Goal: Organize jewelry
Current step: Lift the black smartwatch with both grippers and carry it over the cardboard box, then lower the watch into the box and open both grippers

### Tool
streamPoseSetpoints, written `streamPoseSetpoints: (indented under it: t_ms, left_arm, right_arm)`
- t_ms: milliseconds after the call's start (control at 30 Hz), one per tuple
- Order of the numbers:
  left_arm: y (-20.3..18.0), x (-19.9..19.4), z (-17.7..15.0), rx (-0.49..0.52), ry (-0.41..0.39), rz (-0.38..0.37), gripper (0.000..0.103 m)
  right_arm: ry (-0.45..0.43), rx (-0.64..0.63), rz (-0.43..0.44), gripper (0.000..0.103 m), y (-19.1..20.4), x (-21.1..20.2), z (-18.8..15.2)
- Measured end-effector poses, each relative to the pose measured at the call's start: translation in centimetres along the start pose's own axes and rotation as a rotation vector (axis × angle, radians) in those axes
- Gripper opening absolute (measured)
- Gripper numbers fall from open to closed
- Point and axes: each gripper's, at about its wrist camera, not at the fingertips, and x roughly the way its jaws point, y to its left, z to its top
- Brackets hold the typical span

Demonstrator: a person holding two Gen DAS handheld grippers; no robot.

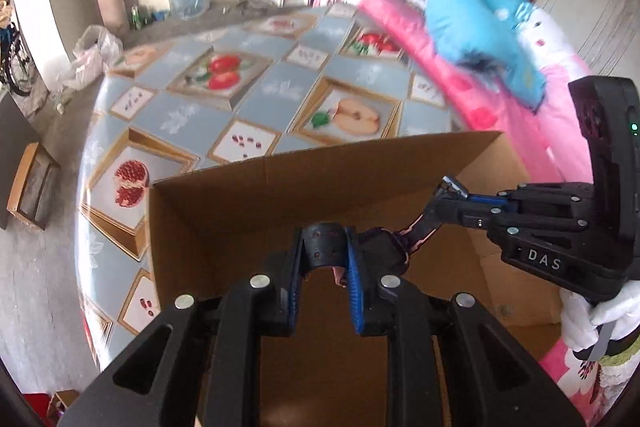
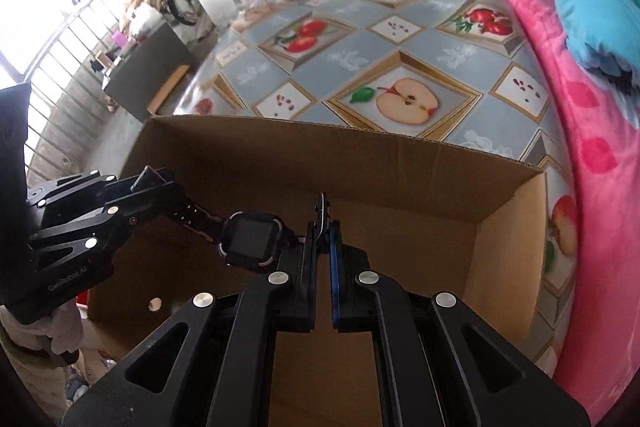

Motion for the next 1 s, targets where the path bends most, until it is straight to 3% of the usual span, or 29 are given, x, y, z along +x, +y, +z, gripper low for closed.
streamPoseSetpoints:
  t_ms: [100, 233, 400, 533, 633, 700, 800, 900, 1000]
  left_arm:
    - [0.1, 2.1, 0.5, 0.002, 0.062, 0.027, 0.027]
    - [0.5, 3.2, 0.8, 0.001, 0.061, 0.079, 0.039]
    - [1.1, 1.8, 1.4, -0.042, -0.014, 0.072, 0.046]
    - [0.5, -1.3, 0.9, -0.045, -0.117, 0.049, 0.046]
    - [0.0, -6.5, -0.7, -0.021, -0.275, 0.033, 0.046]
    - [0.0, -10.9, -3.1, -0.017, -0.389, 0.055, 0.047]
    - [1.0, -15.7, -7.6, -0.040, -0.499, 0.115, 0.050]
    - [2.2, -18.2, -13.2, -0.086, -0.551, 0.198, 0.053]
    - [3.3, -17.6, -18.4, -0.170, -0.509, 0.231, 0.054]
  right_arm:
    - [0.060, 0.003, -0.045, 0.004, -0.5, 1.3, 0.3]
    - [0.080, 0.004, -0.091, 0.009, -1.0, 1.7, 0.5]
    - [0.040, 0.007, -0.120, 0.015, -1.2, 1.0, 0.8]
    - [-0.073, 0.000, -0.125, 0.015, -0.9, -2.3, 0.2]
    - [-0.201, -0.006, -0.055, 0.015, -0.6, -6.7, -1.4]
    - [-0.302, -0.036, -0.003, 0.015, -0.1, -10.4, -3.5]
    - [-0.440, -0.103, 0.087, 0.016, 0.9, -15.3, -7.9]
    - [-0.519, -0.166, 0.208, 0.017, 2.0, -17.5, -13.1]
    - [-0.512, -0.178, 0.321, 0.017, 3.6, -16.1, -17.5]
